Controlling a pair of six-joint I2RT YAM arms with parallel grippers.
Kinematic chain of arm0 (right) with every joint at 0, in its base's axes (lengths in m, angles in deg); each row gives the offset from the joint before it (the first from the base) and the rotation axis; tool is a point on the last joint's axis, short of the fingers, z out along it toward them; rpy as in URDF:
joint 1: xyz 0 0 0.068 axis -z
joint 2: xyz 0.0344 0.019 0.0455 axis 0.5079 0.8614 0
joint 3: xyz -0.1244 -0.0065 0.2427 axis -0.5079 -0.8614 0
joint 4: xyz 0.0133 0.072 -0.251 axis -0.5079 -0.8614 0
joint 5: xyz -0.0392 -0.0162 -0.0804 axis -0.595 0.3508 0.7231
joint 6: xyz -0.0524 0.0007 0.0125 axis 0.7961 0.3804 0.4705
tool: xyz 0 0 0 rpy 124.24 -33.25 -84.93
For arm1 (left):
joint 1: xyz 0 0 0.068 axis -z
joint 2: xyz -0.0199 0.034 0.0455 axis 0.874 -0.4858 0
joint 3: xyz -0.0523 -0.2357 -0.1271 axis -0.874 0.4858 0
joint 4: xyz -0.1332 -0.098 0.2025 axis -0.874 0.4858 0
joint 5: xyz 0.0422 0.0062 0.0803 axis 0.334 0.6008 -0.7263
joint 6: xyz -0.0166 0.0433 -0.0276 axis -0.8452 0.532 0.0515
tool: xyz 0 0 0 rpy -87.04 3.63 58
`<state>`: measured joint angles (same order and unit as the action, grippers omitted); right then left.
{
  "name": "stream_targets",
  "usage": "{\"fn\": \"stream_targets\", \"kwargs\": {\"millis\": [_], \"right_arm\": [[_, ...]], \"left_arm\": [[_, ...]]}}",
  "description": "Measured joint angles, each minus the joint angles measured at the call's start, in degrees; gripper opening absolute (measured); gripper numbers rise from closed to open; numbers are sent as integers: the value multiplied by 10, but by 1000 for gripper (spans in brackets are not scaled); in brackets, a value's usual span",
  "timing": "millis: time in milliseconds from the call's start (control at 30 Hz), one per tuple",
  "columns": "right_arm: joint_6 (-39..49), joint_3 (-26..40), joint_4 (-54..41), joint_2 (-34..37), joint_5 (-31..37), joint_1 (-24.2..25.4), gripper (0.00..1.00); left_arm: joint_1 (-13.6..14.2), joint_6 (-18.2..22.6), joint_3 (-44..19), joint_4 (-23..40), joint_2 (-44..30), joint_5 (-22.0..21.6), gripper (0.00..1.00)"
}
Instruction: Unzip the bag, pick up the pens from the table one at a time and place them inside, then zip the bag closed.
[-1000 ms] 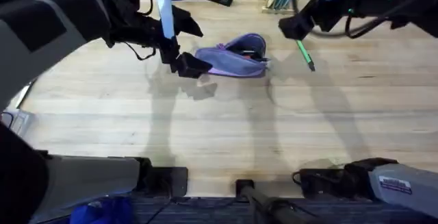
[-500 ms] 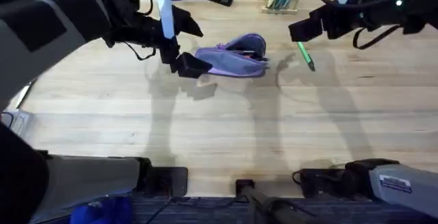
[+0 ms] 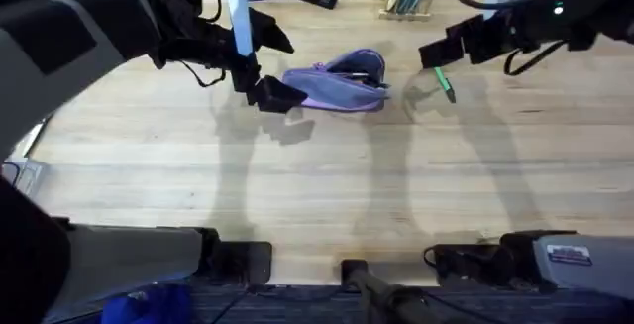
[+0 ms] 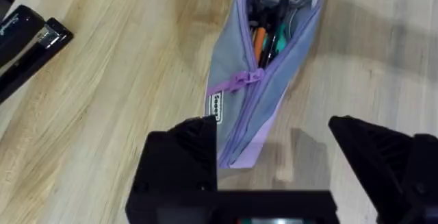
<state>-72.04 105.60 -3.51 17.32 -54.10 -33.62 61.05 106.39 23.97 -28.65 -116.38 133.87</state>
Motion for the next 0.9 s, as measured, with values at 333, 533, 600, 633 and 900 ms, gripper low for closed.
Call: {"fn": "stream_targets", "kwargs": {"millis": [333, 533, 600, 633, 900], "right_arm": [[-4, 0, 7, 87, 2, 19, 995], [-4, 0, 21, 121, 2, 28, 990], [-4, 0, 23, 130, 2, 29, 985], [-4, 0, 24, 134, 2, 30, 984], [-6, 0, 29, 163, 9, 30, 971]], "left_arm": [[0, 0, 0, 0, 0, 0, 993], [0, 0, 0, 0, 0, 0, 994], [0, 0, 0, 0, 0, 0, 994], [0, 0, 0, 0, 0, 0, 993], [0, 0, 0, 0, 0, 0, 994]]}}
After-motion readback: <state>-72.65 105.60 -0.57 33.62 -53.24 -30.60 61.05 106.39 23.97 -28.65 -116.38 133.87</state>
